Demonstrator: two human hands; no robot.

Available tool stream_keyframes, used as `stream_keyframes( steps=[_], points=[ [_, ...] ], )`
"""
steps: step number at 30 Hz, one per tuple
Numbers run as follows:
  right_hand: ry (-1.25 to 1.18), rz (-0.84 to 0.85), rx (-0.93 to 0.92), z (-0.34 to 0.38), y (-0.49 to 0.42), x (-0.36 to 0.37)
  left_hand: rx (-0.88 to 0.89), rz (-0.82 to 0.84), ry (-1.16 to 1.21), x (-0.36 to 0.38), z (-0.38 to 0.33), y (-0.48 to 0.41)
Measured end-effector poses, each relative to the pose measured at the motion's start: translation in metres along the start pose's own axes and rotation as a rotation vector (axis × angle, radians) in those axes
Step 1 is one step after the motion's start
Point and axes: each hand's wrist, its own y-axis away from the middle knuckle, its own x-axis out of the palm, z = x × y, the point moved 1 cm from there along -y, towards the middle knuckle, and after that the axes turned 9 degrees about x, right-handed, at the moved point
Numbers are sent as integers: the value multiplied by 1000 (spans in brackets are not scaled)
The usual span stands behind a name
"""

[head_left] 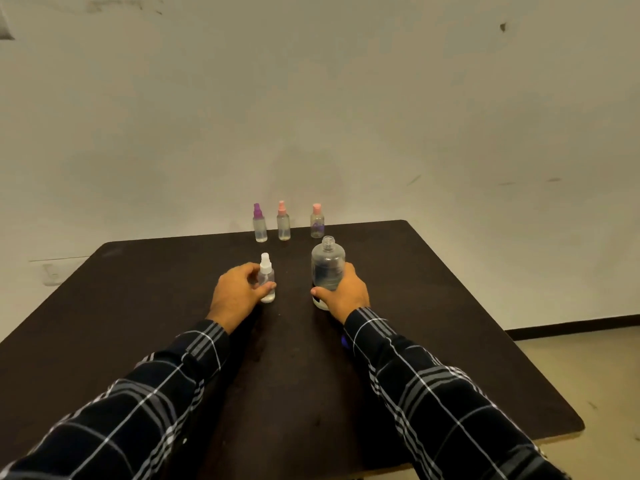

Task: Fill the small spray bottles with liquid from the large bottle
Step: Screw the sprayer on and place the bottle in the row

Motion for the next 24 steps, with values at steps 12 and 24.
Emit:
stream_keyframes(
  steps=[12, 24],
  points=[
    [15, 50, -117, -29, -57, -47, 63, 69, -88, 49, 6, -113],
    [11, -1, -128, -42, -71, -37, 81, -42, -126, 89, 1, -176]
  ],
)
